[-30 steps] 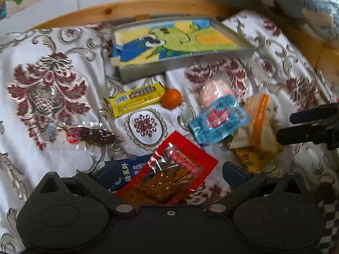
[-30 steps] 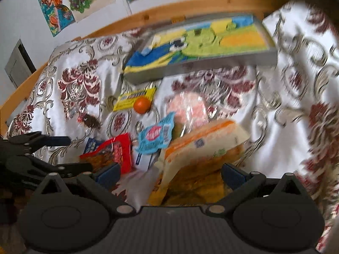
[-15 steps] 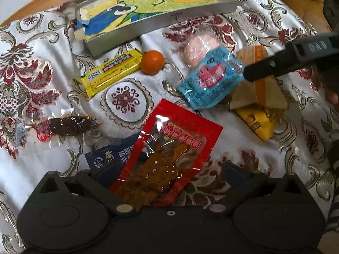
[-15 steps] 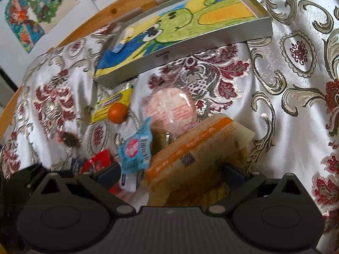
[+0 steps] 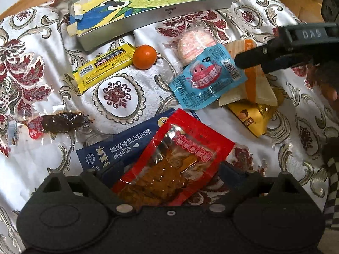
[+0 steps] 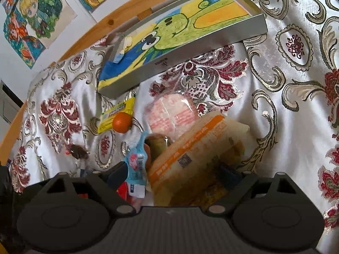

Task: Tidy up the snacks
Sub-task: 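Reach the right tool to the wrapped bread roll and close on it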

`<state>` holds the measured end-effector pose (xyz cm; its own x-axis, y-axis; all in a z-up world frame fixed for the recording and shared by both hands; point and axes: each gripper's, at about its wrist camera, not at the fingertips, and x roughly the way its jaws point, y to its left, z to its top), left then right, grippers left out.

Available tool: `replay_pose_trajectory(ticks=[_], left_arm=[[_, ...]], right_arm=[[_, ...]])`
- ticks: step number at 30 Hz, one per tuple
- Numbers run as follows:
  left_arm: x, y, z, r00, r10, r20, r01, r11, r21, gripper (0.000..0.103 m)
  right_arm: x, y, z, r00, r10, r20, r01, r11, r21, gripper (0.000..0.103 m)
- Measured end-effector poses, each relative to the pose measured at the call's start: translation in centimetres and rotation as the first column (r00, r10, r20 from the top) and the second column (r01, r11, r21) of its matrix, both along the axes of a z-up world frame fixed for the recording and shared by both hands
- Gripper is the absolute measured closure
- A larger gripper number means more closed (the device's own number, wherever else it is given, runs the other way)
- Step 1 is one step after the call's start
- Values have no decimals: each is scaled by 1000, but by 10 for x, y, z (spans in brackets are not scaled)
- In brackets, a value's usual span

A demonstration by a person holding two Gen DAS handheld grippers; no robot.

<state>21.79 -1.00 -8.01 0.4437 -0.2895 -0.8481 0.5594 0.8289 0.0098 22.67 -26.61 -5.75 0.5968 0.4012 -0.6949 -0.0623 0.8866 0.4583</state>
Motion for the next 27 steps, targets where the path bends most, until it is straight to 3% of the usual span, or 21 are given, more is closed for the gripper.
replay_pose_trajectory(ticks=[3, 6, 9, 16, 18, 21, 24, 27], left_arm=[[1, -1, -5, 1000, -4, -3, 4, 999, 47, 5], [2, -2, -9, 1000, -27, 3, 27, 997, 73, 3], [6, 2, -11, 1000, -26, -5, 27, 998, 60, 3], [9, 12, -6, 1000, 27, -9, -26, 1000, 8, 14], [10, 12, -4, 999, 38, -6, -38, 999, 1, 21], [8, 14, -3, 998, 53, -25, -54, 998, -20, 23], [6, 10, -4, 998, 41, -39, -41, 999, -1, 17], [0, 1, -9, 999, -5, -53, 7, 999, 32, 7]], right_arm=[[6, -2, -8, 999, -17, -29, 17, 1000, -15, 8], [15, -9, -21, 996, -49, -81, 53, 998, 36, 6], [16, -13, -23, 994, -75, -75, 80, 995, 60, 7], [8, -14, -8, 994, -111, 21, 110, 994, 25, 41], [7, -15, -8, 995, -103, 15, 103, 994, 35, 42], [4, -12, -7, 997, -74, -19, 75, 995, 61, 42], [3, -9, -7, 998, -57, -29, 59, 996, 67, 38], [8, -8, -13, 997, -50, -58, 55, 995, 84, 26]])
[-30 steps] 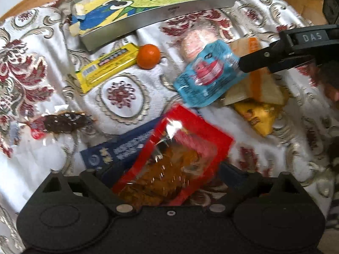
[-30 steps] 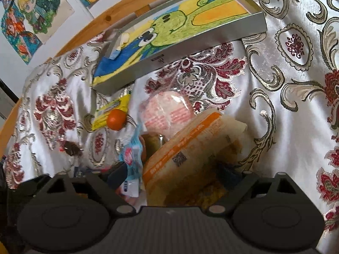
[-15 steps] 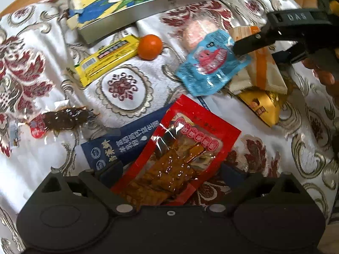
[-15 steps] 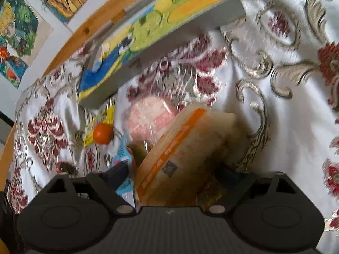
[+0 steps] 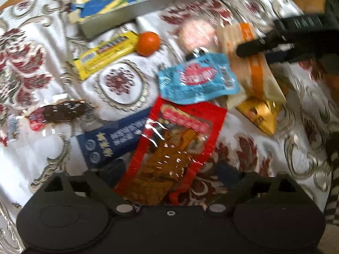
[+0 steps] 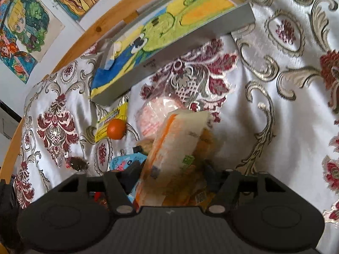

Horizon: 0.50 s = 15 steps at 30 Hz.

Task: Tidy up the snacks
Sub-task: 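Reach the right tool to the wrapped bread roll and close on it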

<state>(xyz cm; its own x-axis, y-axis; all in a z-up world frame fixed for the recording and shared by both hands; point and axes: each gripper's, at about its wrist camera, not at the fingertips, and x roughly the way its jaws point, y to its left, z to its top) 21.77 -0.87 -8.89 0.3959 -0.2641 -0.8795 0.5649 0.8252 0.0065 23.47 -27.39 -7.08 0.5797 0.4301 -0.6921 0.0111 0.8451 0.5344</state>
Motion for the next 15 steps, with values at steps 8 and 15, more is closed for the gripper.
replay_pose_trajectory(ticks=[8, 15], left_arm=[[11, 8, -6, 998, 51, -30, -52, 998, -41, 18], [8, 9, 0, 998, 69, 9, -68, 997, -42, 39]], right_arm=[[-1, 7, -3, 1000, 5, 14, -4, 999, -42, 35], [-11, 4, 12, 998, -12, 64, 16, 998, -55, 44]])
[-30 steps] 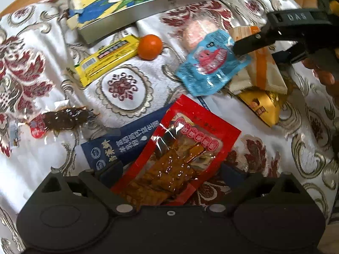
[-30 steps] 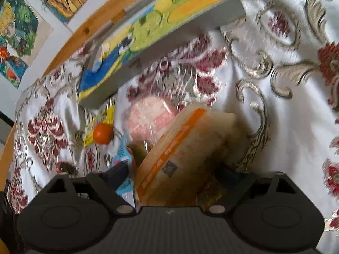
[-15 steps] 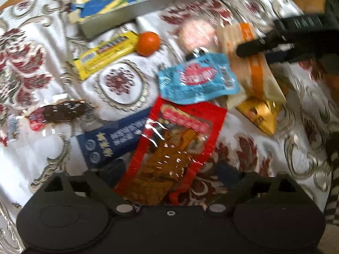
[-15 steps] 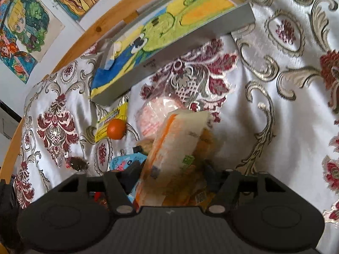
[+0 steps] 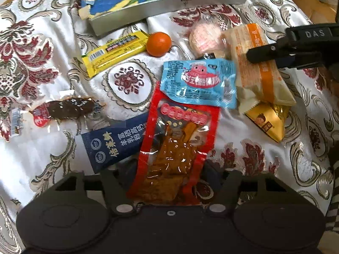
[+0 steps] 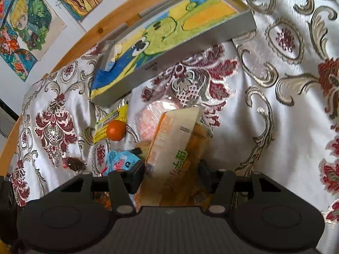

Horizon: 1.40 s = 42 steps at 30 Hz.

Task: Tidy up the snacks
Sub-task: 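Reach the right tool to the wrapped bread roll and close on it, then lower the left tool onto the red spicy-strip pack while the right tool holds the bread roll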

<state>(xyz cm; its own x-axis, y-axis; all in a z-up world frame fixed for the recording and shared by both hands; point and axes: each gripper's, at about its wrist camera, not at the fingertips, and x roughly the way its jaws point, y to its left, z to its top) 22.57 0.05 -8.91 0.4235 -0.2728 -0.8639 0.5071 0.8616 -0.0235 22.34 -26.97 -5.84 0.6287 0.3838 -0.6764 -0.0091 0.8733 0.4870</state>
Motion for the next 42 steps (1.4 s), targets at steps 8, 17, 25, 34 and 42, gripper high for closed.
replay_pose_trajectory(ticks=[8, 17, 25, 34, 42], left_arm=[[-1, 6, 6, 999, 45, -6, -45, 998, -53, 44], [1, -1, -4, 999, 34, -10, -35, 998, -50, 37], [-4, 0, 6, 998, 46, 38, -43, 995, -88, 53], [-10, -4, 14, 995, 51, 84, -42, 994, -102, 58], [-15, -1, 20, 995, 83, 50, -73, 983, -169, 58]], right_arm=[[-3, -7, 3, 1000, 6, -12, -6, 999, 48, 46], [5, 3, -13, 997, 30, -76, -26, 998, 53, 37], [-11, 1, 7, 1000, -15, 15, 15, 999, -38, 46], [-15, -17, 15, 997, -62, 54, 58, 997, 59, 48], [-13, -15, 14, 997, -54, 56, 50, 997, 66, 48]])
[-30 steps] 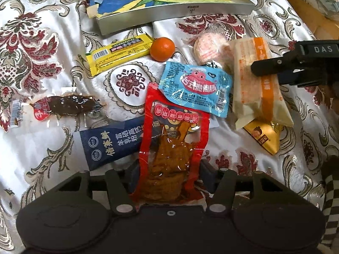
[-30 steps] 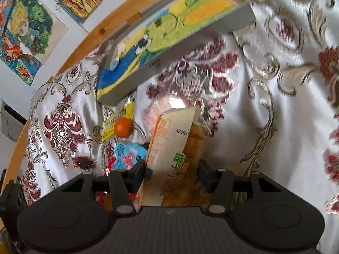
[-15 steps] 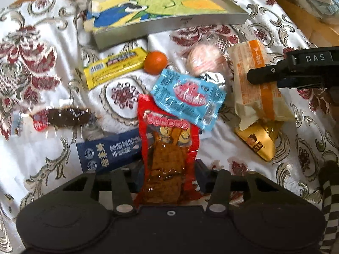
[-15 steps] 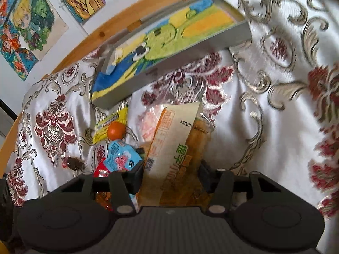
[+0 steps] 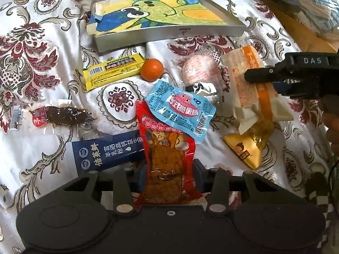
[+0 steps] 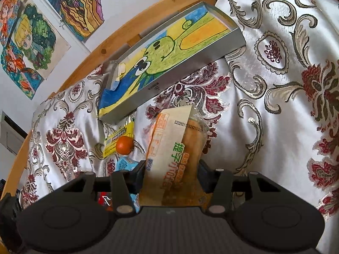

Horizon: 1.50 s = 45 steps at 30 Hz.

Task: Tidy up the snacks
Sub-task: 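Lower the left tool onto the red spicy-strip pack while the right tool holds the bread roll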

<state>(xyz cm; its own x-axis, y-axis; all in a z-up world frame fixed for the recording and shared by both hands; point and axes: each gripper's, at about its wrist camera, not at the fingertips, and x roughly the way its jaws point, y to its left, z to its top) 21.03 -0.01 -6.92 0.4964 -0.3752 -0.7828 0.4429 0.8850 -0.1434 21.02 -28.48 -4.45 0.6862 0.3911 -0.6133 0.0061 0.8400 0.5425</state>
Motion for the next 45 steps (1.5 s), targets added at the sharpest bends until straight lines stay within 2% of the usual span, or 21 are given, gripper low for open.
replay_pose_trajectory(ticks=[7, 8, 9, 12, 13, 15, 17, 19, 20, 22, 29, 32, 36, 38, 40, 44, 45], left_arm=[[-14, 15, 23, 995, 95, 29, -92, 990, -106, 60], [-15, 16, 26, 993, 109, 46, -103, 988, -112, 69], [-16, 18, 30, 990, 119, 70, -110, 987, -121, 91], [-16, 22, 38, 985, 137, 104, -118, 979, -167, 89], [-13, 22, 36, 988, 133, 84, -117, 978, -173, 83], [-8, 20, 28, 989, 145, 32, -139, 980, -144, 82], [-4, 21, 18, 989, 147, -27, -149, 983, -106, 76], [-1, 21, 11, 985, 160, -69, -165, 984, -65, 53], [-1, 21, 9, 984, 165, -73, -169, 984, -57, 47], [1, 19, 6, 983, 171, -70, -174, 984, -39, 27], [11, -6, -19, 990, 110, -90, -104, 992, 73, 25], [8, -17, -25, 995, 74, -74, -65, 991, 121, 20], [11, -18, -28, 994, 75, -81, -66, 992, 109, 20], [12, -16, -28, 994, 78, -82, -70, 993, 100, 26], [11, -16, -26, 994, 73, -75, -67, 994, 89, 45], [10, -18, -23, 995, 72, -71, -67, 995, 70, 48], [8, -17, -22, 995, 72, -66, -68, 996, 56, 52]], right_arm=[[-2, -4, 5, 999, 2, 42, -5, 998, 63, 48], [-2, -4, 5, 999, 6, 45, -9, 998, 69, 48], [-2, -3, 6, 999, 11, 50, -14, 997, 72, 48], [-3, 0, 8, 998, 23, 65, -28, 997, 77, 48], [-2, 1, 9, 997, 27, 68, -32, 997, 75, 48], [-2, 2, 8, 998, 28, 64, -33, 997, 73, 48], [-2, 2, 6, 998, 26, 53, -30, 997, 75, 48], [-2, 1, 5, 999, 26, 47, -30, 997, 77, 48], [-2, 1, 5, 999, 28, 46, -31, 997, 77, 48], [-2, 3, 5, 998, 33, 46, -37, 996, 78, 48], [-1, 8, 7, 997, 65, 50, -68, 995, 79, 48], [0, 9, 6, 996, 69, 48, -73, 994, 84, 48], [1, 11, 4, 996, 79, 42, -82, 993, 85, 48], [2, 12, 4, 996, 83, 41, -87, 993, 83, 48], [2, 13, 4, 995, 87, 44, -90, 993, 81, 48], [1, 13, 4, 995, 86, 44, -89, 993, 76, 48], [1, 13, 4, 996, 84, 42, -87, 993, 76, 48]])
